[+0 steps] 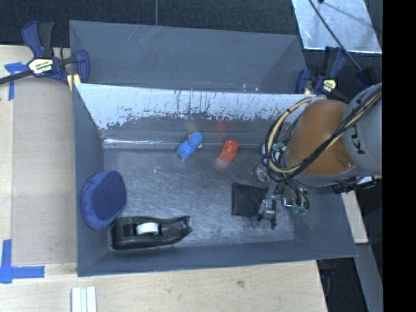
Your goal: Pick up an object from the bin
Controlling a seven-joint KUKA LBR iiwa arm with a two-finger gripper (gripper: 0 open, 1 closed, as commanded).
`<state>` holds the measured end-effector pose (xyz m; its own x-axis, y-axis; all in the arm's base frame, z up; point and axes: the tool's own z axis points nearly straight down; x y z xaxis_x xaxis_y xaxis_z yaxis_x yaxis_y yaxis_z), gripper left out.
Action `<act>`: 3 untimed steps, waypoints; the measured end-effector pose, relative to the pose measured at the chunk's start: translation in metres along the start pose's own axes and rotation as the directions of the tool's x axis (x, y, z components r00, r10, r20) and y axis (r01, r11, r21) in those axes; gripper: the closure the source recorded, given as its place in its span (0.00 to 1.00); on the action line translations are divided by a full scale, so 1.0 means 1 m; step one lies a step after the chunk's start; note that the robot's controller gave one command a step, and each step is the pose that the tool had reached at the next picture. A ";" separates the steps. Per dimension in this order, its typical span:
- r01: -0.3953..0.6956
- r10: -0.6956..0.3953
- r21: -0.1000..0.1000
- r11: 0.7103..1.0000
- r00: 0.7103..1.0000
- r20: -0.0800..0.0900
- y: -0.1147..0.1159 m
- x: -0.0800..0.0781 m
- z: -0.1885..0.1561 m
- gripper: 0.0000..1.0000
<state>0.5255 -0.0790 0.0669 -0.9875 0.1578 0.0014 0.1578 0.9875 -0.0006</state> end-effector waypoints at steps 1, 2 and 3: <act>0.004 -0.004 0.000 1.000 1.000 0.002 0.000 -0.001 0.000 0.00; 0.008 -0.008 0.001 1.000 1.000 0.003 0.000 -0.001 -0.001 0.00; 0.012 -0.012 0.001 1.000 1.000 0.004 0.000 -0.002 -0.001 0.00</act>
Offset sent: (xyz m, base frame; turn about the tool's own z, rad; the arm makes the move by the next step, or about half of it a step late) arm 0.0000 0.0000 0.0000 0.0000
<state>0.5272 -0.0788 0.0676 -0.9893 0.1461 -0.0022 0.1461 0.9893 -0.0018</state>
